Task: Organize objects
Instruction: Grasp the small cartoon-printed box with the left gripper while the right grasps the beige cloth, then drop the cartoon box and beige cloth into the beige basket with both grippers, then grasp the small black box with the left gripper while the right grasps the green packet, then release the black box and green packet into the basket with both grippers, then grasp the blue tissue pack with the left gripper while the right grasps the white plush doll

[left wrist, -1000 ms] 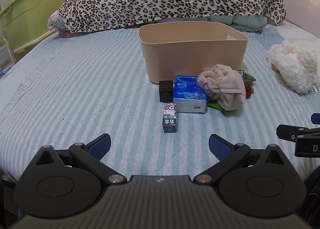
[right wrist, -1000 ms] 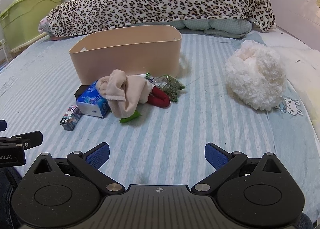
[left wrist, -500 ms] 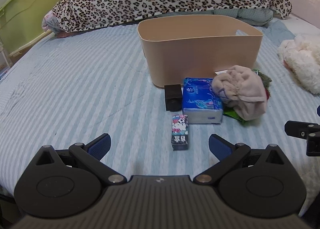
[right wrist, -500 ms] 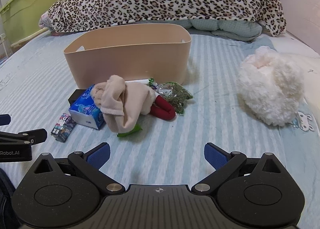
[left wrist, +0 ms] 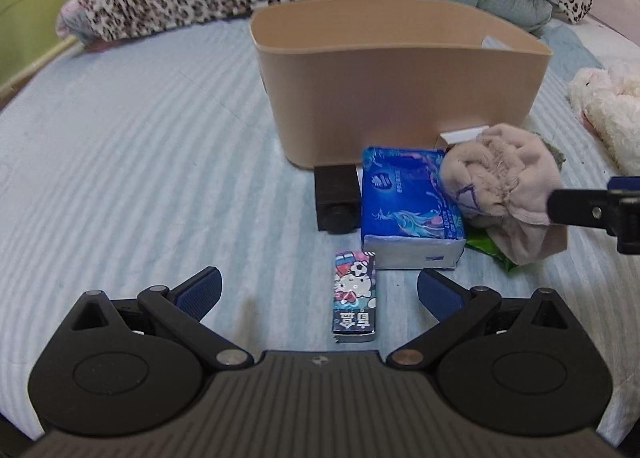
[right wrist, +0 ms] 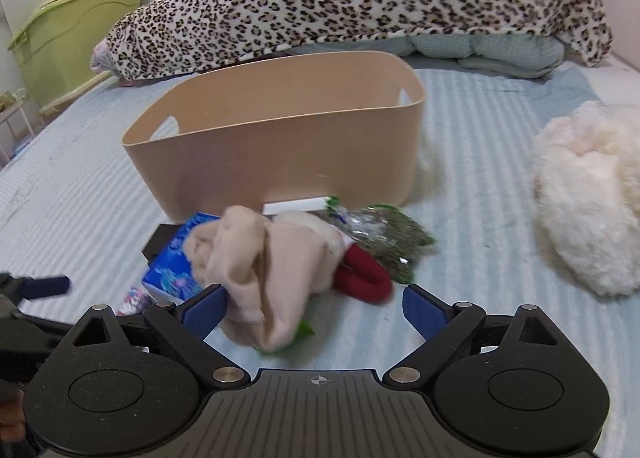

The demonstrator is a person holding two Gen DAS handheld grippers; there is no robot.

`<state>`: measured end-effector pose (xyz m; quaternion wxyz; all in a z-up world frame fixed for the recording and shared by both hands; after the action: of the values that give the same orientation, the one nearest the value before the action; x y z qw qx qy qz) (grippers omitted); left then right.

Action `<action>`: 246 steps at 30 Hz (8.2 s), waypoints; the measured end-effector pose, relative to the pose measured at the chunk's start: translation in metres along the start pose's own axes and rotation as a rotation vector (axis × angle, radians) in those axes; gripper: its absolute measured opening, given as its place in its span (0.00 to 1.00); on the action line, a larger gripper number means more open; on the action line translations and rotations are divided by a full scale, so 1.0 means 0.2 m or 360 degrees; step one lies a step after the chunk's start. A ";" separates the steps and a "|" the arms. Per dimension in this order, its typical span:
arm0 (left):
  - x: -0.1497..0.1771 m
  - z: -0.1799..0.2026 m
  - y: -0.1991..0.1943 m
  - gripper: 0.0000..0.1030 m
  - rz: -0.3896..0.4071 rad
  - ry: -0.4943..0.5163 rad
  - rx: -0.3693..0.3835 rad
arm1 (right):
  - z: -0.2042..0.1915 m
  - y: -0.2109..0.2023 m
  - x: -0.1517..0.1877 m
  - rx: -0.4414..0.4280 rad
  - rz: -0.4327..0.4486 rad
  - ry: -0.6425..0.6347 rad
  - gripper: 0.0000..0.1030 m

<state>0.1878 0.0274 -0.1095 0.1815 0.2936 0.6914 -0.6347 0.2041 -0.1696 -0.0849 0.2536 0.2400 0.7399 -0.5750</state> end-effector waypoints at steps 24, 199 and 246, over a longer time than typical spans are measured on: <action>0.07 0.00 0.01 0.24 -0.0037 0.0048 0.0110 | -0.07 -0.04 0.06 -0.0147 0.0007 0.0020 0.08; -0.82 0.05 0.33 0.71 0.0326 0.0035 -0.0071 | -0.02 0.40 -0.62 0.0106 0.0239 -0.0135 0.57; -0.35 0.40 0.20 0.86 0.0050 0.0094 0.0167 | 0.45 0.07 -0.05 0.0131 0.0152 0.0003 1.00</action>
<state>0.2569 -0.0627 -0.1082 0.1555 0.3322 0.6575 -0.6582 0.2290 -0.2552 -0.1073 0.2699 0.2857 0.7037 -0.5919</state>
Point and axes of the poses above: each gripper's, at about its wrist camera, not at the fingertips, and y roughly the way its jaws point, z to its right, x to its underside, the point moved 6 cm from there along y, roughly the way its jaws point, and after that the axes turned 6 degrees about y, right-handed, at the moved point
